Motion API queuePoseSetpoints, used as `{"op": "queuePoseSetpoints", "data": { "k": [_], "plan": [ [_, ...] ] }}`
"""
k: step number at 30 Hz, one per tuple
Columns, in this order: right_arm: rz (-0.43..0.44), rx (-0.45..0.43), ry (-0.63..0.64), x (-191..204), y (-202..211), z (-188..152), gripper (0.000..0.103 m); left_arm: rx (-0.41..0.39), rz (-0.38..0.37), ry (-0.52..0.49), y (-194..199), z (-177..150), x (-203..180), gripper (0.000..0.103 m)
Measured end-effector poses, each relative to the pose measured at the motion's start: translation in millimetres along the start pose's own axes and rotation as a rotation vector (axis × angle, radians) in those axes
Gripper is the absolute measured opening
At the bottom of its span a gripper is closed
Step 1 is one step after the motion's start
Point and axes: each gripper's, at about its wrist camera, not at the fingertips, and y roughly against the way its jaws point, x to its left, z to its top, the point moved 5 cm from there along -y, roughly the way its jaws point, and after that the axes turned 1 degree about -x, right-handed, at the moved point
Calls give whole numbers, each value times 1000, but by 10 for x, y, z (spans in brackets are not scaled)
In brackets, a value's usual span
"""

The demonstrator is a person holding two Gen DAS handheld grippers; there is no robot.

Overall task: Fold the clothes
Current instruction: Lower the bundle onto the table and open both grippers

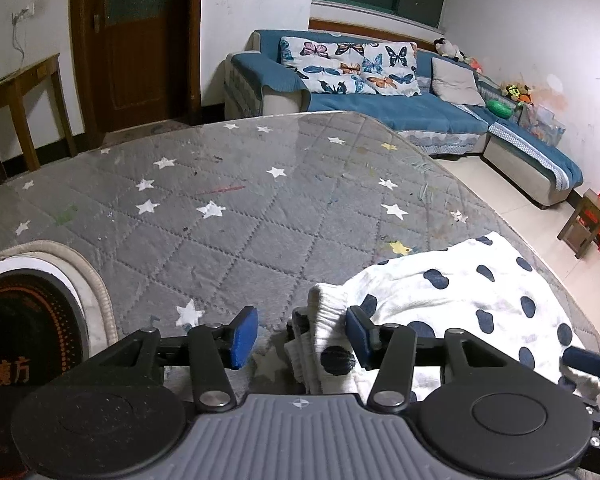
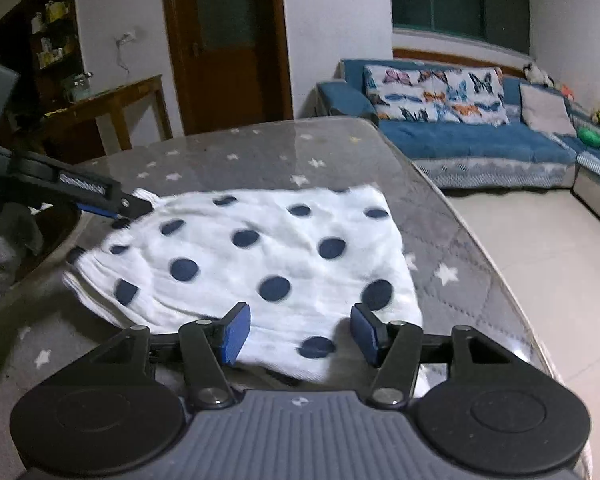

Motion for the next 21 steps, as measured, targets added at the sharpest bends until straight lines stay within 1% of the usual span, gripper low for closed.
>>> {"op": "queuePoseSetpoints", "data": {
  "k": [3,5,9,13,17,21],
  "plan": [
    [39,-26,14,145,-11,67,64,-5,7,-7,31,-12,-2,55],
    [67,-36,23,255,-45,104,65,-8,11,-10,53,-18,-5,58],
    [94,-44,38,436,-140,127,69,-10,14,-12,89,-35,-2,60],
    [107,-48,31,526,-217,148,74,-13,20,-18,122,-56,-2,63],
    [107,-35,34,588,-296,106,75,-24,25,-27,160,-70,-4,67],
    [97,-27,51,628,-341,40,78,-35,31,-37,198,-84,-6,69]
  ]
}}
